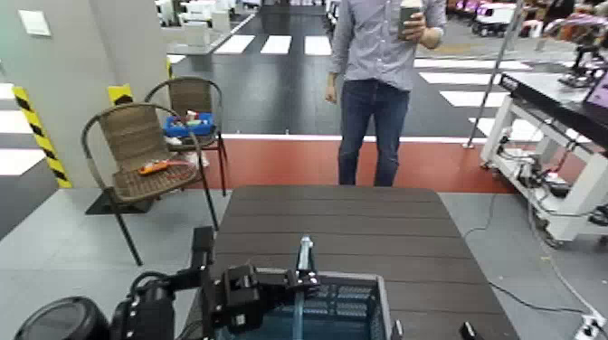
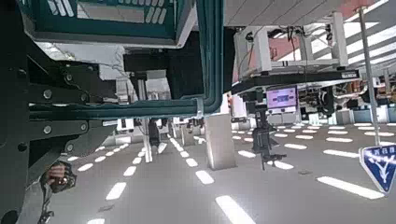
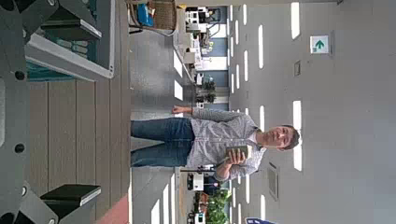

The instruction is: Grasp the handle of the crate.

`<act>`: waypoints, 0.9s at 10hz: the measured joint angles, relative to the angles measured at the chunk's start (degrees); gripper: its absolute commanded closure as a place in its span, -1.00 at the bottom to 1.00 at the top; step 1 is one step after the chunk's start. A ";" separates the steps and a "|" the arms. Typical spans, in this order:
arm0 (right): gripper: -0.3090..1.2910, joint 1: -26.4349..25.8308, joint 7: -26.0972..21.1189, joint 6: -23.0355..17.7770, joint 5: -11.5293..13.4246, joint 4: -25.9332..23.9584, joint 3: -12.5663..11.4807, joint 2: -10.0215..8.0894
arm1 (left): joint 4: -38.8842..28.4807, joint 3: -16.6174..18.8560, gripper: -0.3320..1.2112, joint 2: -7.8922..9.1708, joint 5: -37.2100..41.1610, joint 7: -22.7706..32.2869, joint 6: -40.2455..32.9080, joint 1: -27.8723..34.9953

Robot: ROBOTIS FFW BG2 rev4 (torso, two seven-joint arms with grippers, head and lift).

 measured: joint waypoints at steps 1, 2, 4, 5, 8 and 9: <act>-0.44 -0.03 -0.01 -0.15 -0.03 0.15 0.00 0.02 | -1.26 0.55 0.96 0.05 2.10 1.82 -0.12 1.73; -0.44 -0.03 -0.01 -0.30 -0.04 0.23 0.00 0.07 | -1.88 0.98 0.96 -0.16 3.62 2.94 -0.14 3.13; -0.43 -0.03 0.01 -0.37 -0.36 0.30 0.07 0.03 | -2.03 1.13 0.96 -0.62 4.66 3.32 -0.08 4.17; -0.43 -0.07 0.06 -0.28 -0.48 0.32 0.17 -0.03 | -2.02 1.12 0.96 -0.69 4.77 3.33 -0.01 4.24; -0.43 -0.17 0.12 0.28 -0.50 0.21 0.13 -0.10 | -2.05 0.94 0.96 -0.83 5.20 3.33 0.25 4.54; -0.43 -0.21 0.09 0.36 -0.11 0.07 0.11 -0.15 | -2.18 0.92 0.96 -0.83 5.40 3.33 0.28 4.80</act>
